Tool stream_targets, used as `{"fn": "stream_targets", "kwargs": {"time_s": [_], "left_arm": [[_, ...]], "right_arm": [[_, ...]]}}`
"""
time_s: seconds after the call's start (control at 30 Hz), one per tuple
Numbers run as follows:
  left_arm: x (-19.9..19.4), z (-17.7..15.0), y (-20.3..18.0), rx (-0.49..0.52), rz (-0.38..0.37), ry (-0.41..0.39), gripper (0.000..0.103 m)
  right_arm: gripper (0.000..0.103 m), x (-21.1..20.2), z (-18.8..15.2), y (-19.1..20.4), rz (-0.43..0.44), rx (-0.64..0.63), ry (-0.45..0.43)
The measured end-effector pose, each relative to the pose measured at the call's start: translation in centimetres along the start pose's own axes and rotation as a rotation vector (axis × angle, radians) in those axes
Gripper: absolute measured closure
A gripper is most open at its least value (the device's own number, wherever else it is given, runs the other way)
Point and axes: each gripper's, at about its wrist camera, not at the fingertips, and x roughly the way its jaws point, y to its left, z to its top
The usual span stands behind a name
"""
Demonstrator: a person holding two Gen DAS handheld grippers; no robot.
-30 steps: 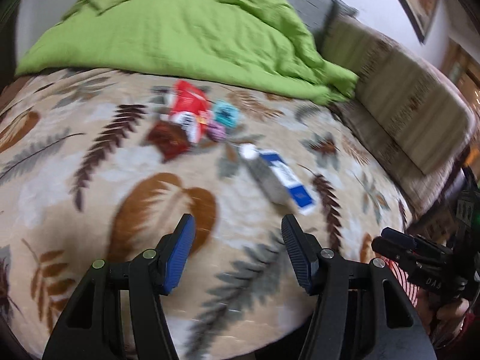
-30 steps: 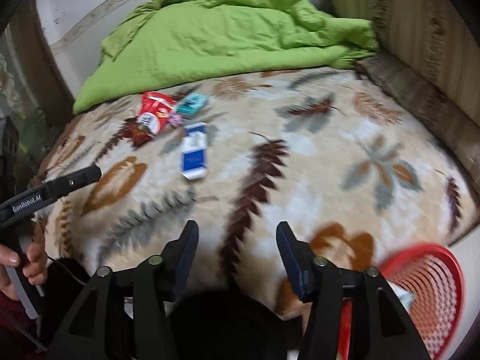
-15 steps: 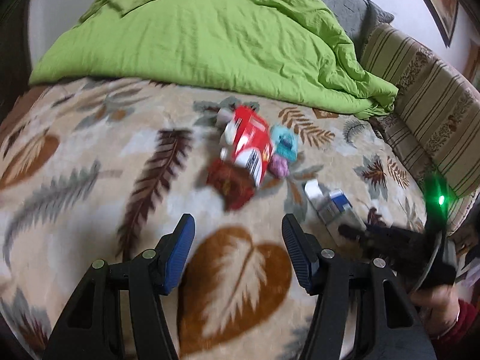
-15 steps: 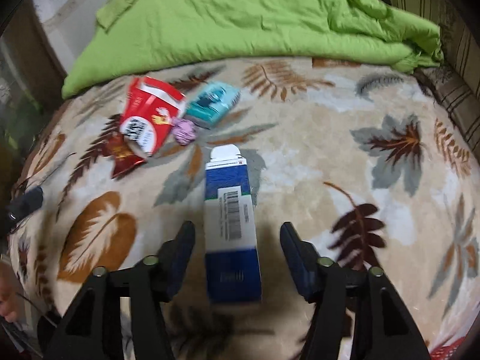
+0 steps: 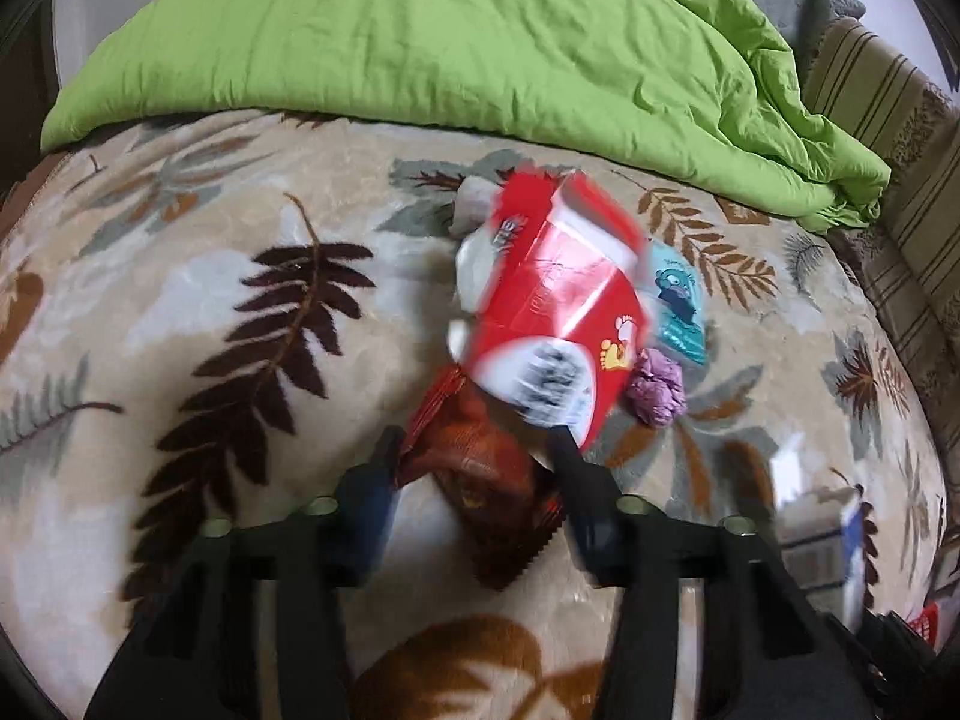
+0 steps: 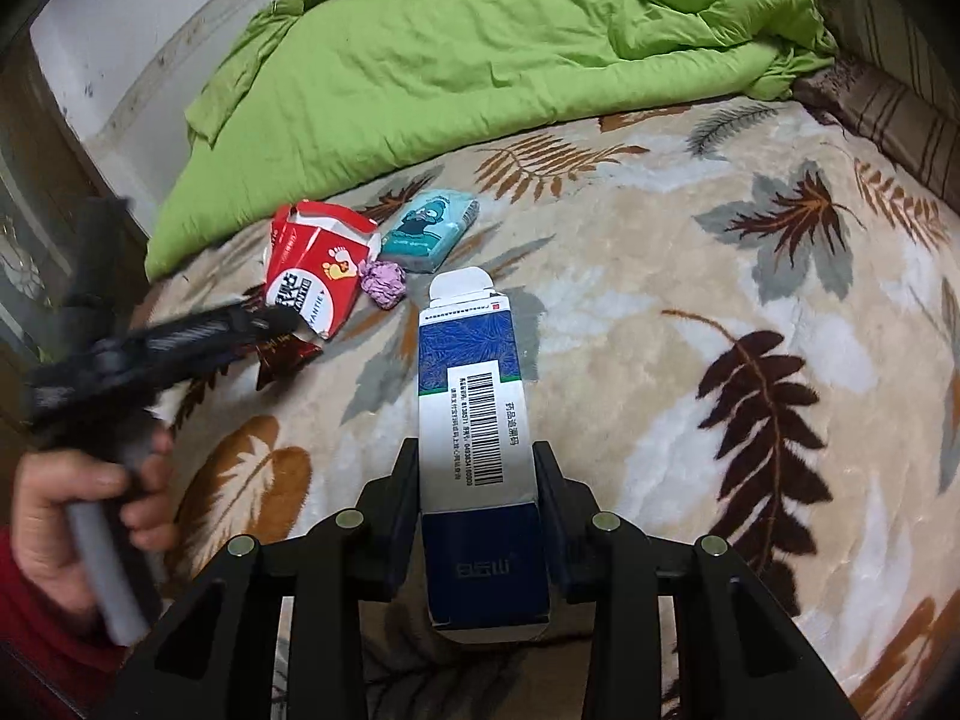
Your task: Collect trash
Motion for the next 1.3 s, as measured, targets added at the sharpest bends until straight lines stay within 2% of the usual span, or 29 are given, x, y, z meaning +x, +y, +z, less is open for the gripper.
{"fn": "stream_targets", "kwargs": {"time_s": [0.07,0.2,0.33,0.43,0.53,0.67,0.87,1.1,1.3], "left_arm": [[-0.3,-0.5,0.0,-0.001,-0.006,-0.036,0.065],[-2.2,-2.3,-0.2,0.009,-0.013,-0.062,0.067],[-5.3,-5.1,-0.7,0.061,-0.027,-0.089,0.067],[-7.9,-7.8,-0.5,0.064,-0.051,-0.097,0.067],[-10.1,-10.6,-0.1,0.068,-0.042,-0.12,0.067],[-11.2,-12.9,0.4,0.045,-0.02,-0.16,0.067],[-11.1,-14.3,0.4,0.069,0.025,-0.206,0.067],[-11.4,-14.7,-0.3,0.112,0.08,-0.259,0.067],[-11.3,-14.6,-0.9,0.15,0.126,-0.294,0.067]], "right_arm": [[0.065,-0.2,-0.2,0.2,0.0,-0.005,-0.012],[0.065,-1.2,-0.3,0.7,0.004,-0.031,-0.062],[0.065,-1.5,-0.3,1.2,-0.008,-0.056,-0.079],[0.065,-2.1,-0.6,1.9,-0.026,-0.087,-0.109],[0.065,-2.7,-1.3,2.9,-0.024,-0.119,-0.126],[0.065,-3.0,-2.7,4.2,-0.009,-0.156,-0.112],[0.065,-3.5,-4.2,5.9,-0.014,-0.243,-0.125],[0.065,-3.0,-3.9,5.5,-0.012,-0.214,-0.118],[0.065,-2.6,-4.1,6.0,-0.032,-0.253,-0.112]]}}
